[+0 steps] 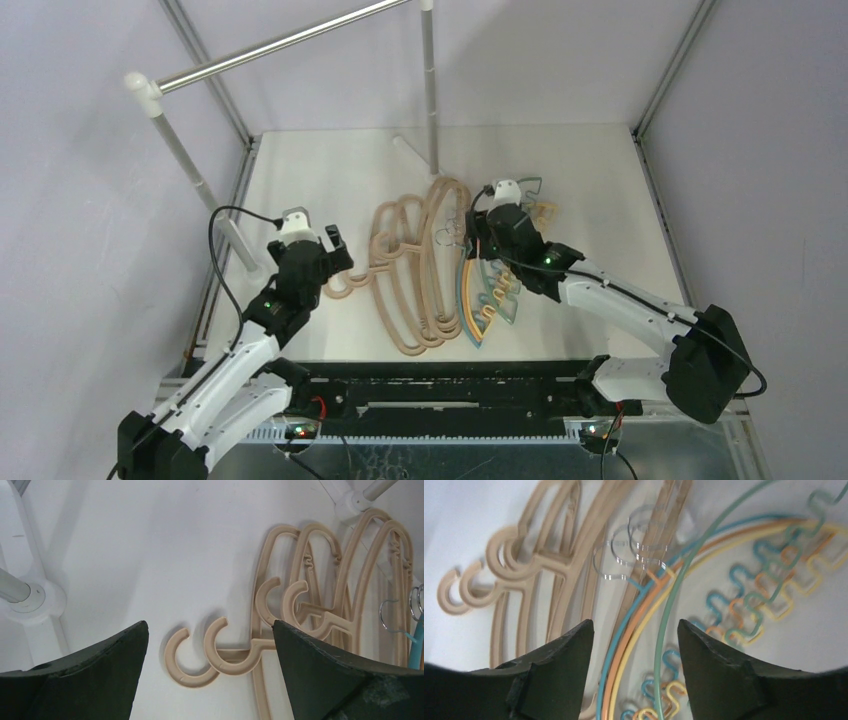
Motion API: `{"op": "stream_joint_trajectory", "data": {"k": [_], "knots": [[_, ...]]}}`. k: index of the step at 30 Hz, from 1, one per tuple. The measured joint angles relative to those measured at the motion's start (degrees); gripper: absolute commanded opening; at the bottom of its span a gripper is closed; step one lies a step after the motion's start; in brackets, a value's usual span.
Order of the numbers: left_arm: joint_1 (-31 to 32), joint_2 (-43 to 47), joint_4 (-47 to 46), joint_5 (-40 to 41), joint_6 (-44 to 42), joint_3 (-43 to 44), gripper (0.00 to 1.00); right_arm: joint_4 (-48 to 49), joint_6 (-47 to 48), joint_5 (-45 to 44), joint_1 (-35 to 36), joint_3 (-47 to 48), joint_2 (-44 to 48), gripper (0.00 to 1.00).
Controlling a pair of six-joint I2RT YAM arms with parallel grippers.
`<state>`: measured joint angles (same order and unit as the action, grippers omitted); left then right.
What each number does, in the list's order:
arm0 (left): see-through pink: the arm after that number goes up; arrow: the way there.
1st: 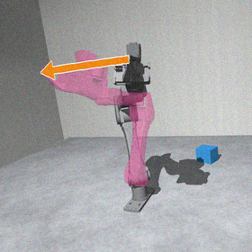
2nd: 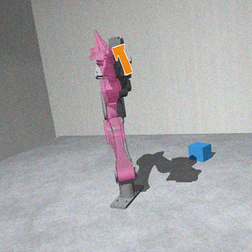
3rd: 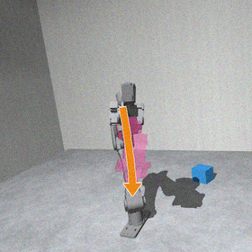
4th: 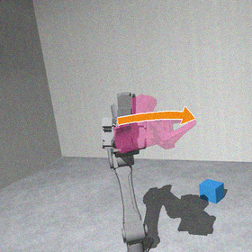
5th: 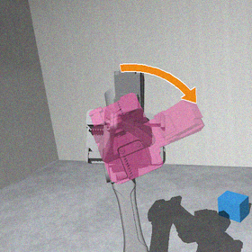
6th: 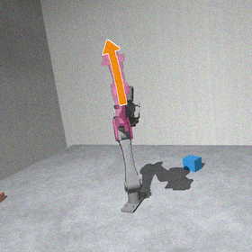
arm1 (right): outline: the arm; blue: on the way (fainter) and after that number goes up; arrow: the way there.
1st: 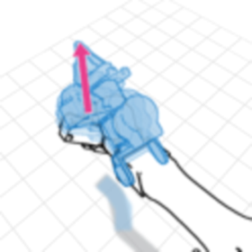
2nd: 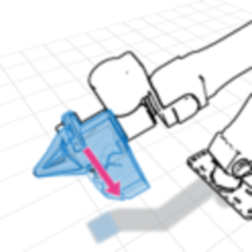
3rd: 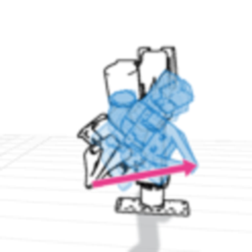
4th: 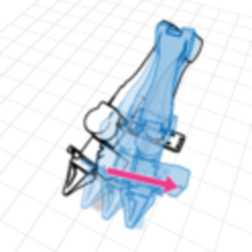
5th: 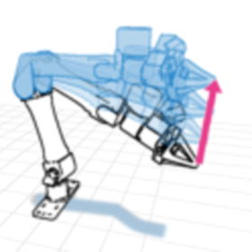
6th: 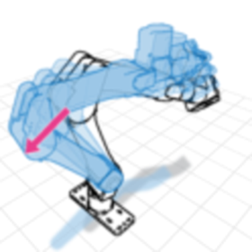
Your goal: Organize the hangers
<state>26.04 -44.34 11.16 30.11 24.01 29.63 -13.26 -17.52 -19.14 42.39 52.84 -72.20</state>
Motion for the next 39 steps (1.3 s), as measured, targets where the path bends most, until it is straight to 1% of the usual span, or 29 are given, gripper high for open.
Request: {"op": "stream_joint_trajectory", "data": {"k": [1, 2, 3, 4, 7, 10, 19, 29, 35, 39], "knots": [[0.0, 0.0, 0.0, 0.0, 0.0, 0.0, 0.99, 0.5, -0.4, 0.7, 0.0, -1.5, 0.2, 0.61], [0.0, 0.0, 0.0, 0.0, 0.1, 0.0, 0.99, 1.0, -1.2, 1.5, 0.2, -3.6, 0.6, 0.50], [0.0, 0.0, 0.0, -0.1, 0.1, 0.0, 0.99, 1.3, -2.1, 2.0, 0.4, -5.9, 0.8, 0.43], [0.0, 0.0, 0.0, -0.1, 0.1, 0.0, 0.99, 1.4, -2.8, 2.4, 0.6, -7.6, 1.0, 0.42], [0.0, 0.0, 0.0, -0.3, 0.1, 0.0, 0.99, 1.5, -5.0, 3.2, 1.1, -11.8, 1.4, 0.47], [0.0, 0.0, 0.0, -0.3, 0.3, 0.0, 0.99, 1.5, -6.3, 3.7, 1.2, -13.7, 1.4, 0.49], [0.0, 0.0, -1.0, -0.7, 0.7, -0.2, 0.99, 3.3, -7.6, 3.8, 1.5, -13.9, -0.5, 0.49], [0.0, 0.8, -1.7, -0.7, 1.0, -1.8, 0.99, 4.2, -9.2, 4.1, 1.2, -13.9, -7.5, 0.46], [0.0, 1.6, -2.2, -0.7, 1.0, -2.9, 0.99, 4.7, -9.9, 3.3, 1.2, -14.5, -8.3, 0.47], [0.0, 1.6, -2.4, -0.7, 1.0, -3.9, 0.99, 5.1, -10.0, 3.2, 1.2, -14.6, -9.7, 0.39]]}}
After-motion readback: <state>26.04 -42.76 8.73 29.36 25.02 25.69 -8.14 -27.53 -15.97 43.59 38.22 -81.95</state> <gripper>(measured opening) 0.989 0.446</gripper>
